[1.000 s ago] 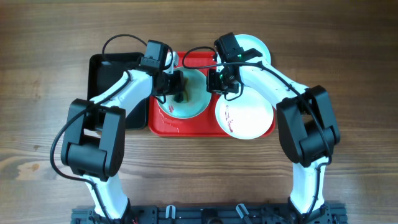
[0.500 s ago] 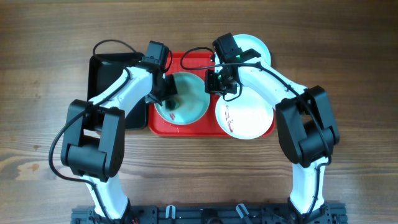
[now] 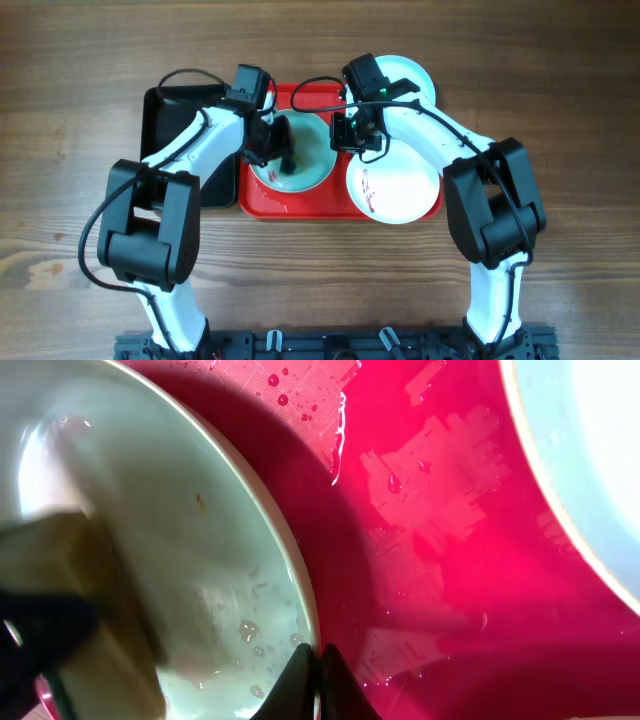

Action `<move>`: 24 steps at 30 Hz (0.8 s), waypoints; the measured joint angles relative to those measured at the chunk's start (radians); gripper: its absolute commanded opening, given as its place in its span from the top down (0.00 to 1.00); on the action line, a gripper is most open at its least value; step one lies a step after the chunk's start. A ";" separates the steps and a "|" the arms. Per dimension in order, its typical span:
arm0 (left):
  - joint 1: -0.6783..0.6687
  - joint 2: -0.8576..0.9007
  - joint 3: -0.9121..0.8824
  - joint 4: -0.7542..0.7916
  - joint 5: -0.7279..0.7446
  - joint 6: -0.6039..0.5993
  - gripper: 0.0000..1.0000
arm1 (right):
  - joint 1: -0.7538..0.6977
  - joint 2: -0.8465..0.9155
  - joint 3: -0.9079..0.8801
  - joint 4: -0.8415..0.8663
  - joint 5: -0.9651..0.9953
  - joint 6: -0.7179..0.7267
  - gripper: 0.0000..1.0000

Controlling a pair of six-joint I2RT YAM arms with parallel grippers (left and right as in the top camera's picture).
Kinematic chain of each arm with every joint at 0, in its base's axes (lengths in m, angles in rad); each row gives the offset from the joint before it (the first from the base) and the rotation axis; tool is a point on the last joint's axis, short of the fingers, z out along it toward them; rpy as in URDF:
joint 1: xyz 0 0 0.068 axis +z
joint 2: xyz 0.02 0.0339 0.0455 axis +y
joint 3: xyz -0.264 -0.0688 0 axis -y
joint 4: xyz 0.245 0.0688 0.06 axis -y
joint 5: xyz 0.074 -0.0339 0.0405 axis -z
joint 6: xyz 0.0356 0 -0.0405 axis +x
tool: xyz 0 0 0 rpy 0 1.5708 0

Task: Clean dirty plates on tray and stack at the side
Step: 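Scrub the plate surface with the sponge in circles, right gripper holding rim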

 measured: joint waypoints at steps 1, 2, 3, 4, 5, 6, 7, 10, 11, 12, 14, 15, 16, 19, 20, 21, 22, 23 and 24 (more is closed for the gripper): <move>-0.004 0.000 0.000 0.018 -0.032 0.000 0.96 | 0.000 0.000 0.000 0.000 0.000 0.000 0.95; -0.010 0.000 -0.001 0.033 -0.070 0.000 0.96 | 0.000 0.000 0.000 0.000 0.000 0.000 0.95; -0.016 0.000 -0.002 0.038 -0.113 0.000 0.96 | 0.000 0.000 0.000 0.000 0.000 0.000 0.95; -0.021 0.000 -0.002 0.039 -0.151 -0.002 0.96 | 0.000 0.000 0.000 0.000 0.000 0.000 0.95; -0.027 0.000 -0.002 0.038 -0.203 -0.008 0.96 | 0.000 0.000 0.000 0.000 0.000 0.000 0.95; -0.032 0.000 -0.002 0.033 -0.244 -0.016 0.96 | 0.000 0.000 0.000 0.000 0.000 0.000 0.95; -0.038 0.000 -0.002 0.021 -0.292 -0.029 0.96 | 0.000 0.000 0.000 0.000 0.000 0.000 0.95; -0.042 0.000 -0.002 -0.038 -0.385 -0.060 0.96 | 0.001 0.000 0.000 0.000 -0.001 0.000 0.95; -0.042 0.000 -0.001 -0.053 -0.392 -0.064 0.96 | 0.001 0.000 0.000 0.000 -0.001 0.000 0.95; -0.042 0.000 0.002 -0.084 -0.391 -0.066 0.96 | 0.002 0.000 0.000 0.002 -0.005 0.001 0.95; -0.043 -0.002 0.003 -0.129 -0.375 -0.061 0.96 | 0.004 0.000 0.000 0.002 -0.009 0.001 0.95; -0.043 -0.004 0.003 -0.142 -0.355 -0.053 0.96 | 0.004 0.000 0.000 0.002 -0.008 0.000 0.95; -0.043 -0.004 0.003 -0.148 -0.337 -0.043 0.96 | 0.004 0.000 0.000 0.002 -0.008 0.000 0.95; -0.039 -0.004 0.003 -0.143 -0.259 -0.006 0.96 | 0.002 0.000 0.000 0.001 -0.008 0.000 0.95; -0.037 -0.004 0.002 -0.133 -0.231 0.004 0.96 | 0.000 0.000 0.000 0.001 -0.012 0.000 0.95; -0.037 -0.004 0.002 -0.123 -0.212 0.010 0.96 | -0.002 0.001 0.000 0.002 -0.016 0.000 0.96; -0.038 -0.004 0.002 -0.111 -0.193 0.017 0.96 | -0.002 0.003 0.000 0.003 -0.021 0.000 0.96; -0.038 -0.004 0.000 -0.093 -0.171 0.024 0.96 | -0.005 0.008 0.000 0.006 -0.031 0.000 0.96; -0.039 -0.004 -0.002 -0.076 -0.158 0.025 0.96 | -0.008 0.013 0.000 0.011 -0.047 0.000 0.96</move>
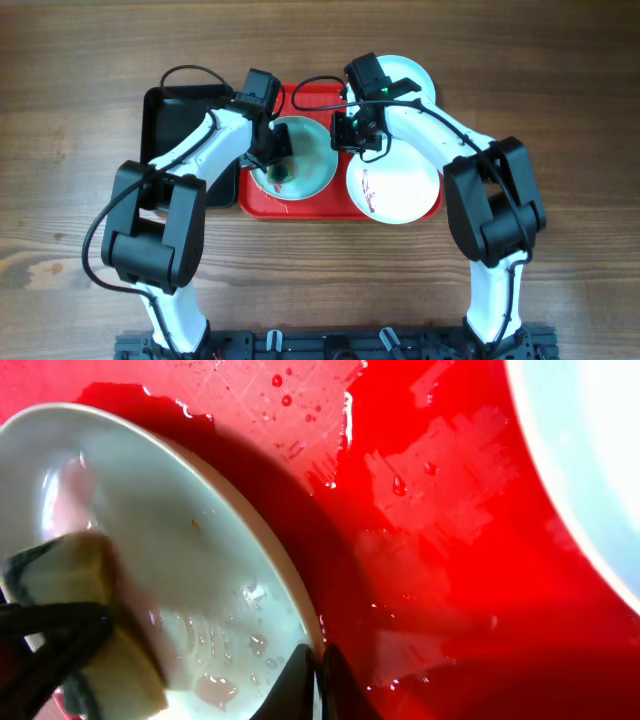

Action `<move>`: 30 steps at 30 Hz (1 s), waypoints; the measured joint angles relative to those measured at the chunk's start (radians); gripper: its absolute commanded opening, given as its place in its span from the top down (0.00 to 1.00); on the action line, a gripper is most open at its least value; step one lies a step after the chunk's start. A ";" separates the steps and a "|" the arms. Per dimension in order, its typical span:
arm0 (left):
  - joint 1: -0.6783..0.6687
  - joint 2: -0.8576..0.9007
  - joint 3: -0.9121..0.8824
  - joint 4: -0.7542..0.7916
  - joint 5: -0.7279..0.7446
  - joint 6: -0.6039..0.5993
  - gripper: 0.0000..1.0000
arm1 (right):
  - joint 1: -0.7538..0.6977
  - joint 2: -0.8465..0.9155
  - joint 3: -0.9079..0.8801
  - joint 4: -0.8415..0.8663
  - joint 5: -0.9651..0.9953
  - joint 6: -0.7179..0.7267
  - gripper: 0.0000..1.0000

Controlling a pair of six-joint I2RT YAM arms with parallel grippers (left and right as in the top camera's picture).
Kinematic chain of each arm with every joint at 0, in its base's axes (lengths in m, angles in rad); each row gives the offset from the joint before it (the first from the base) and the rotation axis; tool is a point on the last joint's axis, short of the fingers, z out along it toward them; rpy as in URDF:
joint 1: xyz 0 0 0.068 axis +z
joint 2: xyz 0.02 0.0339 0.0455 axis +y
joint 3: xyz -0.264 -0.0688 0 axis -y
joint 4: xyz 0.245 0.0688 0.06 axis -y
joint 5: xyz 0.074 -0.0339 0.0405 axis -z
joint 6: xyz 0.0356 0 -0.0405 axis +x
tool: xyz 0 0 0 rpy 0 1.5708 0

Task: Clean dirty plates on tray and stack at the side
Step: 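Scrub the plate surface with the sponge in circles, right gripper holding rim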

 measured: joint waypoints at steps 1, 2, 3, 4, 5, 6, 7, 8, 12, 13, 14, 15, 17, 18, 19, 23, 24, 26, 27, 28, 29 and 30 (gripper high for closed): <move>-0.001 0.000 -0.002 0.018 0.012 0.001 0.96 | -0.004 0.007 0.002 0.007 -0.022 -0.001 0.96; -0.002 0.000 -0.002 0.027 0.018 0.001 0.96 | -0.005 0.014 0.004 0.014 -0.040 -0.005 0.96; -0.002 0.000 -0.002 0.034 0.019 0.003 0.96 | -0.006 0.025 0.006 0.023 -0.062 -0.011 0.96; -0.002 0.000 -0.002 0.036 0.018 0.003 0.96 | -0.006 0.034 0.007 0.027 -0.079 -0.015 0.96; -0.002 0.000 -0.002 0.034 0.016 0.003 0.96 | -0.007 0.046 0.008 0.033 -0.098 -0.021 0.96; -0.002 0.000 -0.002 0.032 0.013 0.003 0.96 | -0.010 0.054 0.008 0.035 -0.113 -0.025 0.96; -0.002 0.000 -0.002 0.029 0.009 0.003 0.96 | -0.012 0.059 0.008 0.036 -0.124 -0.031 0.96; -0.002 0.000 -0.002 0.026 0.006 0.003 0.96 | -0.014 0.062 0.008 0.037 -0.132 -0.036 0.96; -0.003 0.000 -0.002 0.013 -0.014 0.003 0.96 | -0.024 0.066 0.008 0.036 -0.164 -0.055 0.96; -0.004 0.000 -0.002 0.012 -0.016 0.003 0.96 | -0.026 0.067 0.008 0.035 -0.167 -0.059 0.96; -0.005 0.000 -0.002 0.012 -0.015 0.003 0.96 | -0.026 0.068 0.008 0.035 -0.169 -0.061 0.96; -0.005 0.000 -0.002 0.012 -0.011 0.004 0.96 | -0.027 0.068 0.008 0.035 -0.171 -0.064 0.96; -0.004 0.000 -0.002 0.012 0.027 0.020 0.96 | -0.028 0.068 0.008 0.035 -0.174 -0.065 0.96; -0.001 0.000 -0.002 0.013 0.067 0.033 0.96 | -0.028 0.068 0.008 0.034 -0.175 -0.065 0.96; 0.000 0.000 -0.003 0.013 0.110 0.046 0.96 | -0.028 0.068 0.008 0.034 -0.175 -0.065 0.96; -0.013 0.000 -0.008 0.047 0.236 0.075 0.96 | -0.029 0.071 0.008 0.034 -0.179 -0.064 0.96; -0.017 0.000 -0.008 0.062 0.251 0.079 0.96 | -0.030 0.072 0.008 0.034 -0.180 -0.064 0.96; -0.021 0.001 -0.009 0.094 0.275 0.082 0.96 | -0.031 0.072 0.008 0.034 -0.183 -0.064 0.96; -0.024 0.001 -0.009 0.109 0.275 0.080 0.96 | -0.031 0.073 0.008 0.034 -0.184 -0.064 0.96; -0.024 0.001 -0.009 0.124 0.264 0.071 0.96 | -0.031 0.073 0.008 0.034 -0.186 -0.064 0.96; -0.024 0.001 -0.009 0.133 0.246 0.063 0.96 | -0.031 0.073 0.008 0.034 -0.187 -0.064 0.96; -0.025 0.001 -0.009 0.142 0.205 0.044 0.96 | -0.031 0.073 0.008 0.034 -0.187 -0.064 0.96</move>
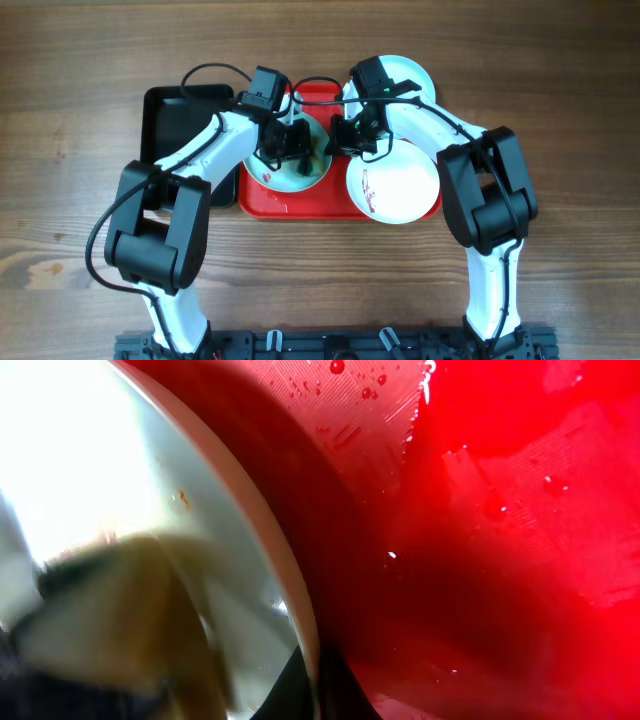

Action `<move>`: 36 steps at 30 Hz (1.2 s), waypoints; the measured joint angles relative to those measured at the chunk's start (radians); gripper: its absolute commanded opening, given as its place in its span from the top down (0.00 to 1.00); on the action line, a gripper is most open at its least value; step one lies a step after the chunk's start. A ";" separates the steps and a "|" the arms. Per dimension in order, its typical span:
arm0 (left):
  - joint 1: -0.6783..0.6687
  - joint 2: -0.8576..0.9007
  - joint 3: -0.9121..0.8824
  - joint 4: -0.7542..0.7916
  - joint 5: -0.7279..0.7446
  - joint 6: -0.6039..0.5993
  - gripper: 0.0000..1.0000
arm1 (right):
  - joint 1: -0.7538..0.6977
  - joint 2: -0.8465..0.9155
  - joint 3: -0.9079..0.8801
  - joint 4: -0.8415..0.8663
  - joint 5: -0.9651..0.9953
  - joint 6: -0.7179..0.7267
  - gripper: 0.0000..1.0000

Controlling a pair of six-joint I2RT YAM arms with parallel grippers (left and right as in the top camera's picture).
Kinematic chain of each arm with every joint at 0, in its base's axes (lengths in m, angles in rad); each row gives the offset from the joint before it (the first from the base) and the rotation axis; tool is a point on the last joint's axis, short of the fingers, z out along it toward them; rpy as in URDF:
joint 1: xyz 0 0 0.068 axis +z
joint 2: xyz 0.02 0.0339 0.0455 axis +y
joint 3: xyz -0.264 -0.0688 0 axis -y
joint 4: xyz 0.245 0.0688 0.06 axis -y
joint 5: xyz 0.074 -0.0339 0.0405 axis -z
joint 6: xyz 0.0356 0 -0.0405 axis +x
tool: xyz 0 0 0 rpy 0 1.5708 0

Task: Clean dirty plates on tray and stack at the side
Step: 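Scrub the plate surface with the sponge in circles, right gripper holding rim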

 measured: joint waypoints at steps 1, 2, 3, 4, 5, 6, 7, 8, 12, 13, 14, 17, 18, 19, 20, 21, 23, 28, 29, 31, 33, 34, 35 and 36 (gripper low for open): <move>0.000 0.000 0.000 0.005 -0.038 -0.015 0.96 | 0.000 0.000 0.000 0.000 0.000 0.000 0.96; 0.000 0.000 0.000 0.008 -0.092 -0.034 0.96 | 0.000 0.000 0.000 0.000 0.000 0.000 0.96; 0.000 0.000 0.000 0.008 -0.141 -0.051 0.96 | 0.000 0.000 0.000 0.000 -0.001 0.000 0.96; 0.000 0.000 0.000 0.008 -0.185 -0.066 0.96 | 0.000 0.000 0.000 0.000 -0.003 0.000 0.96; -0.001 0.000 0.000 0.008 -0.250 -0.085 0.96 | 0.000 0.000 0.000 0.000 -0.004 0.000 0.96; -0.002 0.000 0.000 0.008 -0.316 -0.101 0.96 | 0.000 0.000 0.000 0.000 -0.005 0.000 0.96; -0.001 0.000 0.000 0.008 -0.360 -0.109 0.96 | 0.000 0.000 0.000 0.000 -0.005 0.000 0.96; -0.001 0.000 0.000 0.007 -0.431 -0.121 0.96 | 0.000 0.000 0.000 0.000 -0.005 0.000 0.95; 0.000 0.000 0.001 -0.036 -0.596 -0.138 0.96 | 0.000 0.000 0.000 0.000 -0.005 0.000 0.96; 0.000 0.000 0.002 -0.065 -0.613 -0.140 0.96 | 0.000 0.000 0.000 0.000 -0.005 0.000 0.96; 0.000 0.000 0.002 -0.086 -0.616 -0.140 0.96 | 0.000 0.000 0.000 0.000 -0.005 0.000 0.96; 0.001 0.000 0.005 -0.165 -0.579 -0.142 0.96 | 0.000 0.000 0.000 0.000 -0.005 -0.005 0.96; 0.002 0.000 0.006 -0.187 -0.554 -0.142 0.96 | 0.001 0.000 0.000 -0.001 -0.006 -0.008 0.96; 0.005 0.000 0.008 -0.209 -0.511 -0.134 0.96 | 0.001 0.000 0.000 -0.002 -0.005 -0.009 0.96; 0.008 -0.001 0.009 -0.223 -0.473 -0.124 0.96 | 0.001 0.000 0.000 -0.003 -0.005 -0.012 0.96; 0.016 -0.001 0.011 -0.235 -0.419 -0.107 0.96 | 0.001 0.000 0.000 -0.005 -0.005 -0.015 0.96; 0.031 -0.002 0.013 -0.246 -0.297 -0.063 0.96 | 0.000 0.000 0.000 -0.005 -0.005 -0.020 0.96; 0.026 -0.001 0.009 -0.220 -0.092 -0.008 0.96 | 0.000 0.000 0.000 -0.005 -0.004 -0.022 0.96; 0.021 0.000 0.006 -0.200 -0.059 -0.001 0.96 | 0.000 0.000 0.000 -0.005 -0.004 -0.022 0.96; 0.014 0.000 0.003 -0.158 -0.021 0.004 0.96 | 0.000 0.000 0.000 -0.004 -0.004 -0.018 0.96; 0.012 0.000 0.002 -0.109 -0.004 0.004 0.96 | 0.000 0.000 0.000 -0.004 -0.004 -0.014 0.96; 0.010 0.000 0.002 -0.090 -0.004 0.001 0.96 | 0.000 0.000 0.000 -0.004 -0.004 -0.013 0.96; 0.010 0.000 0.001 -0.065 -0.007 -0.003 0.96 | 0.000 0.000 0.000 -0.003 -0.003 -0.010 0.96; 0.009 0.000 0.001 -0.048 -0.015 -0.008 0.96 | 0.000 0.000 0.000 -0.003 -0.004 -0.010 0.96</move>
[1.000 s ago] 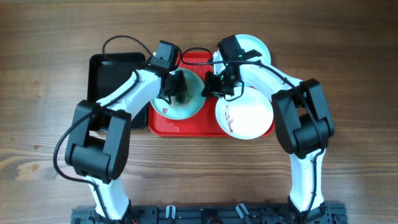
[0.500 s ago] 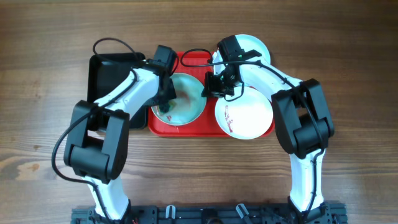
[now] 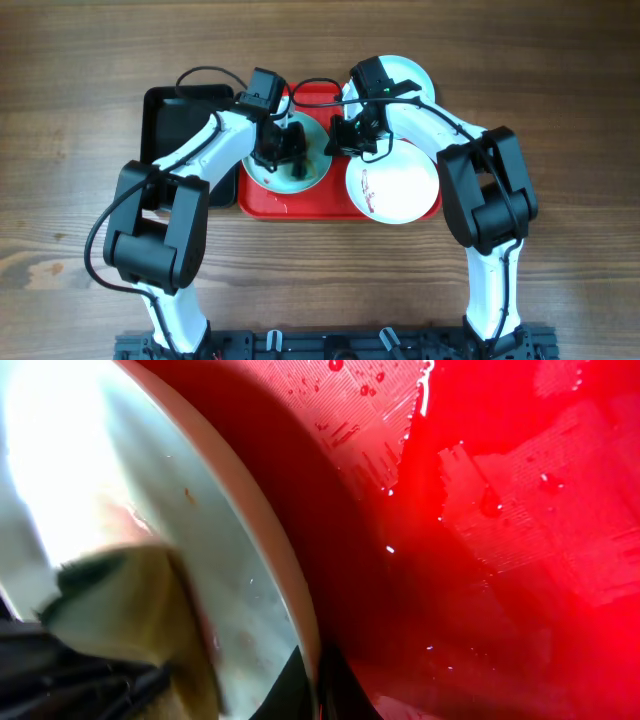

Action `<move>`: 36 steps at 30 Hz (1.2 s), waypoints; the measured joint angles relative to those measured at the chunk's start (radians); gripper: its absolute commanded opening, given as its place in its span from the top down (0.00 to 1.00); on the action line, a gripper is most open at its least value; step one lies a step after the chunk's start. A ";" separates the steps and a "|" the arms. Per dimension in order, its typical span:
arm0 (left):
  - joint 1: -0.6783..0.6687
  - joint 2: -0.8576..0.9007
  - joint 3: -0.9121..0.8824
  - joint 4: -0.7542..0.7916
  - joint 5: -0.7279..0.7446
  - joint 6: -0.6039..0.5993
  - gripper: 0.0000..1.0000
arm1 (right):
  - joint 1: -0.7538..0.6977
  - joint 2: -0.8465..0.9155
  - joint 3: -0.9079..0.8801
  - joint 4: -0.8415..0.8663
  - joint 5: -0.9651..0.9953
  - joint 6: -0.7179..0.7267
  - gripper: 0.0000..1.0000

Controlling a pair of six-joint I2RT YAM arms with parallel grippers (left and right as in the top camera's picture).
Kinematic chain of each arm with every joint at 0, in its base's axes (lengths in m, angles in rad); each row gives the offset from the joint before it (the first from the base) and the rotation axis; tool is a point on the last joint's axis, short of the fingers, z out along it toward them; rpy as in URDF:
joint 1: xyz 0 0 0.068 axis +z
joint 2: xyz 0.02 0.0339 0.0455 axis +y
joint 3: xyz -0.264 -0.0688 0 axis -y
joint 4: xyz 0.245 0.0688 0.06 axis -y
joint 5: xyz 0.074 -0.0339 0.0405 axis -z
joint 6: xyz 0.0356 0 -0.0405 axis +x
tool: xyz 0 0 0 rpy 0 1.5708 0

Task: Clean dirty plates on tray and stack at the side
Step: 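Scrub the plate surface with the sponge in circles, right gripper holding rim, then continue scrubbing the plate's sauce smear with the left-held sponge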

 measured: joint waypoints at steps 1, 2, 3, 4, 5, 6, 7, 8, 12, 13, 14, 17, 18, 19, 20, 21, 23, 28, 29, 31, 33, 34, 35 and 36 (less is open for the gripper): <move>-0.001 0.000 0.000 0.027 -0.020 -0.008 0.96 | 0.000 0.000 0.000 0.000 0.000 0.003 0.96; -0.001 0.000 0.000 0.050 -0.042 -0.014 0.96 | 0.000 0.000 0.000 0.000 0.000 0.003 0.96; -0.001 0.000 -0.001 0.068 -0.064 -0.018 0.96 | 0.000 0.000 0.000 0.000 0.000 0.003 0.96; -0.001 0.000 0.000 0.083 -0.099 -0.022 0.96 | 0.000 0.000 0.000 0.000 0.000 0.003 0.96; -0.001 0.000 0.000 0.093 -0.128 -0.027 0.96 | 0.000 0.000 0.000 0.000 0.000 0.003 0.96; -0.002 0.000 0.000 0.097 -0.181 -0.051 0.96 | 0.000 0.000 0.000 0.000 0.000 0.003 0.96; -0.003 0.000 0.000 0.097 -0.222 -0.071 0.96 | 0.000 0.000 0.000 0.001 0.000 0.004 0.96; -0.003 0.000 0.000 0.094 -0.269 -0.094 0.96 | 0.000 0.000 0.000 0.002 0.000 0.004 0.96; -0.004 0.000 0.000 0.053 -0.458 -0.198 0.94 | 0.000 0.000 0.000 0.003 -0.003 0.004 0.96; -0.004 0.000 0.000 0.033 -0.484 -0.215 0.92 | 0.000 0.000 0.000 0.003 -0.003 0.003 0.96; -0.005 0.000 0.000 0.017 -0.495 -0.224 0.92 | 0.000 0.000 0.000 0.003 -0.003 0.003 0.96; -0.008 0.000 0.002 -0.063 -0.491 -0.251 0.94 | 0.000 0.000 0.000 0.002 -0.003 0.002 0.96; -0.008 0.000 0.002 -0.082 -0.484 -0.254 0.96 | 0.000 0.000 0.000 0.002 -0.003 0.002 0.96; -0.010 0.000 0.006 -0.112 -0.461 -0.258 0.96 | 0.001 0.000 0.000 0.002 -0.003 -0.001 0.96; -0.010 0.000 0.008 -0.133 -0.441 -0.258 0.96 | 0.001 0.000 0.000 0.001 -0.003 -0.002 0.96; -0.010 0.000 0.010 -0.156 -0.410 -0.254 0.96 | 0.001 0.000 0.000 -0.001 -0.003 -0.005 0.95; -0.010 0.000 0.011 -0.175 -0.347 -0.229 0.96 | 0.001 0.000 0.000 -0.002 -0.003 -0.011 0.96; -0.009 0.000 0.010 -0.158 -0.115 -0.121 0.96 | 0.001 0.000 0.000 -0.002 -0.003 -0.013 0.96; -0.011 0.000 0.008 -0.143 -0.083 -0.110 0.96 | 0.001 0.000 0.000 -0.001 -0.003 -0.012 0.95; -0.015 0.000 0.004 -0.105 -0.019 -0.086 0.96 | 0.001 0.000 0.000 0.000 -0.003 -0.008 0.96; -0.016 0.000 0.000 -0.045 0.021 -0.073 0.96 | 0.000 0.000 0.000 0.002 -0.003 -0.005 0.96; -0.017 0.001 0.000 -0.028 0.027 -0.071 0.96 | -0.001 0.001 0.000 0.002 -0.003 -0.004 0.96; -0.017 0.002 -0.002 0.011 0.034 -0.068 0.96 | -0.001 0.001 0.000 0.002 -0.003 -0.003 0.96; -0.018 0.003 -0.003 0.042 0.036 -0.065 0.96 | -0.001 0.002 0.000 0.003 -0.003 0.000 0.96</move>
